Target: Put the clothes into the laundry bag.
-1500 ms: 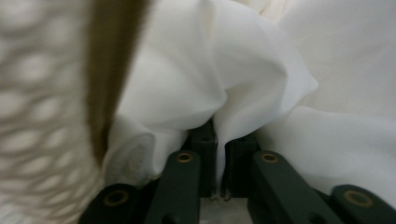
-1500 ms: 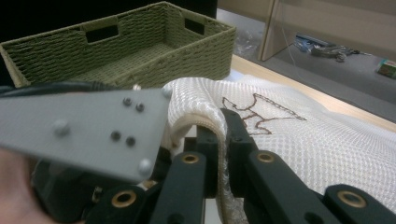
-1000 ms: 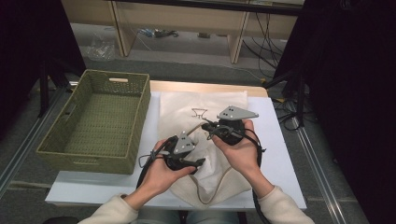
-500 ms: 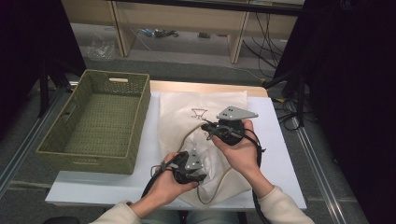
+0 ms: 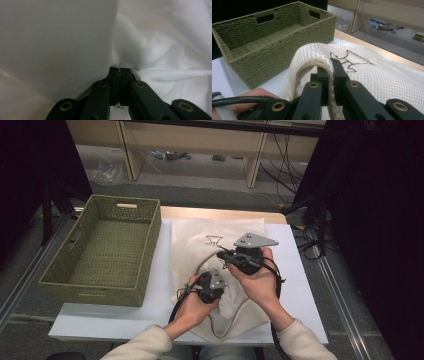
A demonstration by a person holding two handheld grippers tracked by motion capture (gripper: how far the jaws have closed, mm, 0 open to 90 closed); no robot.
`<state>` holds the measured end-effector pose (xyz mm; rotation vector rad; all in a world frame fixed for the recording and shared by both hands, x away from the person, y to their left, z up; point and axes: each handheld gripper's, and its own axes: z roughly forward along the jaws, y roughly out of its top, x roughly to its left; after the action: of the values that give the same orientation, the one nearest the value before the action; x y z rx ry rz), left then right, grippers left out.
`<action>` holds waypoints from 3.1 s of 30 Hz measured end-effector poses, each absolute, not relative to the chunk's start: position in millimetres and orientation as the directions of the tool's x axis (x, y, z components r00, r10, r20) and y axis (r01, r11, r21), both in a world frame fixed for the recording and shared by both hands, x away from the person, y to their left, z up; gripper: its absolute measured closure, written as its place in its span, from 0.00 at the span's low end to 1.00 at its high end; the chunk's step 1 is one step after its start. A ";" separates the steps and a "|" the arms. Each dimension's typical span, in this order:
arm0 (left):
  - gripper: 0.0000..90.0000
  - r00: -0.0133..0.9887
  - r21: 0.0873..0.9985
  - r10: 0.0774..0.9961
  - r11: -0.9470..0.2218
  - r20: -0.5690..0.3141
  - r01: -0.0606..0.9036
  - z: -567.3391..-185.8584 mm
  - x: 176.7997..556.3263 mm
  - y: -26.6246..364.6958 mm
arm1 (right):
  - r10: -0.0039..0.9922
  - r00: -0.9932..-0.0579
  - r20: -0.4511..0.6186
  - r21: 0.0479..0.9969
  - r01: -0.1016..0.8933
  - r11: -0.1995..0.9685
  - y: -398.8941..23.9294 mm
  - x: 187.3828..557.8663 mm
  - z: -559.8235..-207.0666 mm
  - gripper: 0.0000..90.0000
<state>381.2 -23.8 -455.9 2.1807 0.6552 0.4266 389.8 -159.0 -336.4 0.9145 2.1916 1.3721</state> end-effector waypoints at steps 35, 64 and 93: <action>0.63 0.855 0.811 0.501 -0.552 0.136 0.195 -420.7 347.1 20.2 | 0.714 -0.700 -0.007 0.897 0.311 0.314 -162.6 392.0 -338.7 0.98; 0.59 0.778 0.632 0.615 -0.654 0.126 0.415 -459.7 360.0 62.7 | 0.715 -0.699 -0.011 0.891 0.317 0.324 -162.6 390.9 -338.5 0.98; 0.90 0.769 0.726 0.624 -0.591 0.137 0.351 -443.0 310.2 112.4 | 0.644 -0.763 -0.060 0.841 0.309 0.444 -161.3 377.8 -351.3 0.94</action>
<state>310.2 112.4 -443.0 2.2508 0.7236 0.4975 377.8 -161.3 -351.3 0.8087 2.3295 1.2417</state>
